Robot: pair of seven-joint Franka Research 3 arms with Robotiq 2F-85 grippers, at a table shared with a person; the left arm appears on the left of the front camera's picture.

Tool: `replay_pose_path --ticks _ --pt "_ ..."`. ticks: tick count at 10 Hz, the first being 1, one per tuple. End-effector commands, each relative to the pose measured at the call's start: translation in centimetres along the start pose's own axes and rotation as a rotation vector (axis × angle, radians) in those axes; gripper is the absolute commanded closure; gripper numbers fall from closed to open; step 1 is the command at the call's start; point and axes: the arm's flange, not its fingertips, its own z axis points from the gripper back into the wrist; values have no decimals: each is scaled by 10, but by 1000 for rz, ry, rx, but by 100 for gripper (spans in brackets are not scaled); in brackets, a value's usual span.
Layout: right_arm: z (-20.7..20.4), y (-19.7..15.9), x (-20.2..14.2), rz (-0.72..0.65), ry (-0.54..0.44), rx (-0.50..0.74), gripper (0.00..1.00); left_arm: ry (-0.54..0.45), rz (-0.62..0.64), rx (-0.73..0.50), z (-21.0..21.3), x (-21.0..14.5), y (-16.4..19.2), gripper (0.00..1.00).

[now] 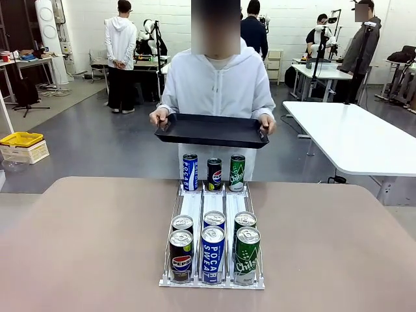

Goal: Retrieve and hand over the desired beverage to the person.
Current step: Pick up a can of the same type that the person held from the Automatic Can Dispenser.

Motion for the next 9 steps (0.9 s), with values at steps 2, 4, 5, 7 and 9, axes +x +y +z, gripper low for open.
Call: replay_pose_path --ticks 2,4,5,7,9 --pt "-2 0 3 15 -16 25 0 -3 -20 -11 2 0 1 0" --pt "-2 0 3 15 -16 25 0 -3 -20 -11 2 0 1 0" --pt "-2 0 3 15 -16 25 0 -3 -20 -11 2 0 1 0" --pt "-2 0 3 15 -16 25 0 -3 -20 -11 2 0 1 0" --pt "-2 0 3 15 -16 25 0 -3 -20 -11 2 0 1 0"
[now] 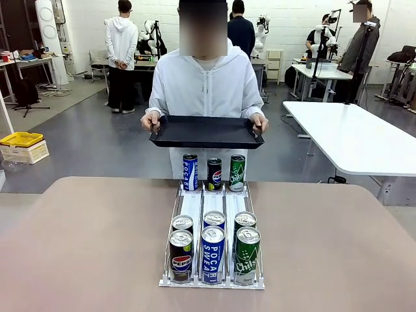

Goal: Retrieve and hand over the desired beverage to the person.
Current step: Pick up a can of the same type that the person held from the Automatic Can Dispenser.

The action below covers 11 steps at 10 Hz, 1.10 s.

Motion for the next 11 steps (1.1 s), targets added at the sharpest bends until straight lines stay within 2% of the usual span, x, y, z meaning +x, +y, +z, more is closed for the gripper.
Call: replay_pose_path --ticks 1,11 --pt "-1 0 2 14 -18 25 0 -3 -20 -10 2 0 1 0" --pt "-1 0 2 14 -18 25 0 -3 -20 -10 2 0 1 0"
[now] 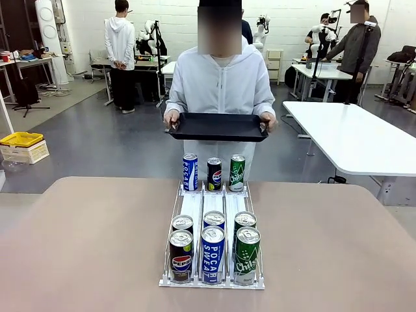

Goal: Retrieve and hand over the desired beverage to the person.
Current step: Pick up a can of the same type that the person held from the Automatic Can Dispenser.

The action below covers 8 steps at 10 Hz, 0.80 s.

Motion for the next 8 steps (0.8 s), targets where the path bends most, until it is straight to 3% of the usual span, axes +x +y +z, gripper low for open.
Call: replay_pose_path --ticks 1,8 --pt "-1 0 3 14 -18 24 0 -3 -20 -10 2 0 1 0" --pt "-1 0 3 14 -18 24 0 -3 -20 -10 2 0 1 0"
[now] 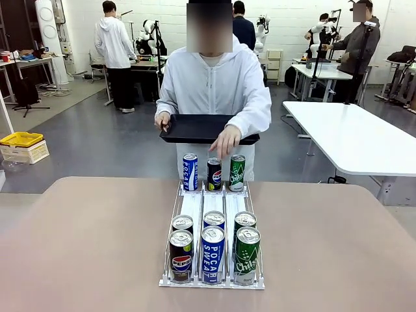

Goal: Retrieve and hand over the desired beverage to the person.
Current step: Pick up a can of the same type that the person held from the Automatic Can Dispenser.

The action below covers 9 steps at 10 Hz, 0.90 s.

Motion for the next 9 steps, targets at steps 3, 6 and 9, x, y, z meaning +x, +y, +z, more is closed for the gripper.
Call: replay_pose_path --ticks 3,6,9 --pt "-1 0 3 14 -18 24 0 -3 -19 -10 2 0 1 0" --pt "-1 0 3 14 -18 24 0 -3 -19 -10 2 0 1 0" --pt "-1 0 3 14 -18 24 0 -3 -19 -10 2 0 1 0"
